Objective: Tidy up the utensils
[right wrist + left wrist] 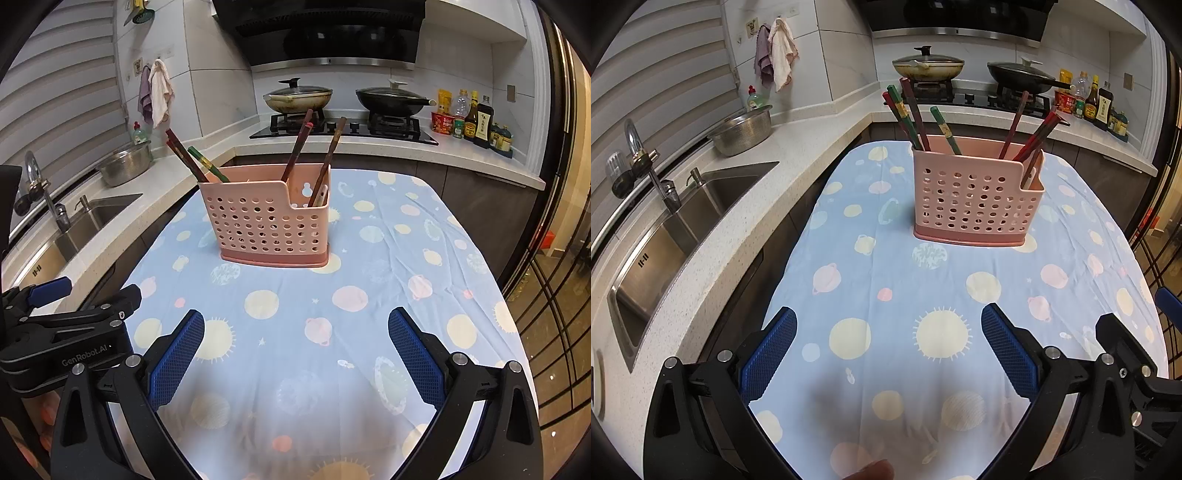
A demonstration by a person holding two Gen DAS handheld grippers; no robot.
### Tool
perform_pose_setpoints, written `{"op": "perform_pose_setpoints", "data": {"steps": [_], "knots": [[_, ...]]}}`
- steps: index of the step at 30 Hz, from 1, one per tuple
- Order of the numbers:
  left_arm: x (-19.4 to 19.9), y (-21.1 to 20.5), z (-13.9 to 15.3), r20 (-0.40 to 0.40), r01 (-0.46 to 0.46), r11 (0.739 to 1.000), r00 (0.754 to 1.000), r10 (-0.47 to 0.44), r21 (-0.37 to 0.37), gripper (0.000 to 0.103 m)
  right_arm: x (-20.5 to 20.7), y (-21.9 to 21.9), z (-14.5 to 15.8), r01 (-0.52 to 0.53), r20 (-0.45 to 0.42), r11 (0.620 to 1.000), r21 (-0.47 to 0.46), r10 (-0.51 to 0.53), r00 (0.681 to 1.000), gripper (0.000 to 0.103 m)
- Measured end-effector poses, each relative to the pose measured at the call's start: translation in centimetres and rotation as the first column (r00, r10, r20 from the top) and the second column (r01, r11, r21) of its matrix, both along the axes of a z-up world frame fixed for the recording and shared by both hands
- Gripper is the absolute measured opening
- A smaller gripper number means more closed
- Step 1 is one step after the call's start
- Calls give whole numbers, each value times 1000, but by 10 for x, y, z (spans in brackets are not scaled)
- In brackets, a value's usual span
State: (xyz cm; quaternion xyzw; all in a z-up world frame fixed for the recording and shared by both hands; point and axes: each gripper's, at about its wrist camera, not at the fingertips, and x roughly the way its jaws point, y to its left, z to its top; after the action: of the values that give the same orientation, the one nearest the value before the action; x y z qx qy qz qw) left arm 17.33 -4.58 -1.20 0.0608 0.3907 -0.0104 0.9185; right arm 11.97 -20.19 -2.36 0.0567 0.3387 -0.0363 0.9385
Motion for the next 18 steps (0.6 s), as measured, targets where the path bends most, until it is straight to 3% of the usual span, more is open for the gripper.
{"op": "perform_pose_setpoints", "data": {"steps": [18], "knots": [[0,1,-4,-2,-4,1000,1000,4,2,96,1,2,-1,3,-6,1000,2,-3,1000,96]]}}
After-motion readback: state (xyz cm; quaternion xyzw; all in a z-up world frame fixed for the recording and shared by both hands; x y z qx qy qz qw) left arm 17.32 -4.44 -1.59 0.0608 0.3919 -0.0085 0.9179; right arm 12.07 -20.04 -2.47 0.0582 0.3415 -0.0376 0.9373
